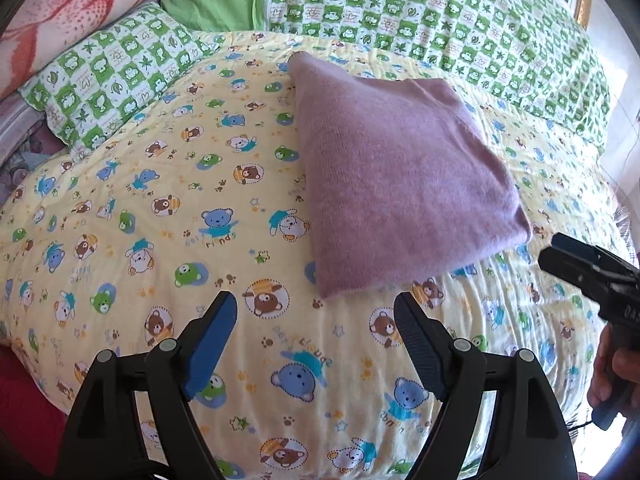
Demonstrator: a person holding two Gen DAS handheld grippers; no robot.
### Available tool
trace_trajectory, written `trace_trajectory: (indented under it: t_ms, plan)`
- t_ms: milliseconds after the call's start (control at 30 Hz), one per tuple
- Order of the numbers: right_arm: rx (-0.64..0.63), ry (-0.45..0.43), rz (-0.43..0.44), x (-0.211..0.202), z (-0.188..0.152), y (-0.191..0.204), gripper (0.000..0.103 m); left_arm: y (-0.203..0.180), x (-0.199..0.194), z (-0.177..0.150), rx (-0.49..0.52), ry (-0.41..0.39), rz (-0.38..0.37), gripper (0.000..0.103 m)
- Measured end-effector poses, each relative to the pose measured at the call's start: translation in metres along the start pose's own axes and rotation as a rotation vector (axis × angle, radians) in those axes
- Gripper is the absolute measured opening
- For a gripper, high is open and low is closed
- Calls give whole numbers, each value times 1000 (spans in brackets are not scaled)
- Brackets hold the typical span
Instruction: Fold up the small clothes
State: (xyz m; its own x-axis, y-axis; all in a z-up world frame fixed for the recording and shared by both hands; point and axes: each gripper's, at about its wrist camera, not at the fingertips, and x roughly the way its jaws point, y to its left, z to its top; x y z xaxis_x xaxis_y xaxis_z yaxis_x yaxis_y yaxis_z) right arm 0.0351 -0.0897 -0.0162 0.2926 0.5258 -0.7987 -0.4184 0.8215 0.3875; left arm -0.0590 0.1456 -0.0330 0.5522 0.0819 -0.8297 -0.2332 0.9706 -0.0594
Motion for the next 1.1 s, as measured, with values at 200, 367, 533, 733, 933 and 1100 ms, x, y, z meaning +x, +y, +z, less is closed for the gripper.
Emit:
trace_trajectory:
  t_ms: [200, 367, 533, 733, 933, 1100]
  plan:
    - [-44, -14, -45, -8, -27, 4, 98, -4, 4, -10, -10, 8, 15, 84]
    - [-65, -24, -64, -12, -41, 5, 100, -12, 4, -11, 39, -3, 6, 84]
    - [-60, -53, -62, -21, -40, 3, 101, -22, -4, -4, 83, -42, 16, 85]
    - [-86, -121, -56, -35, -24, 2, 102, -23, -17, 15, 63, -123, 19, 92]
    - [-91, -153, -67, -34, -10, -3, 102, -24, -10, 24, 55, -142, 61, 95]
    - [-108, -162, -77, -21, -10, -4, 102, -24, 1, 24, 35, -132, 86, 95]
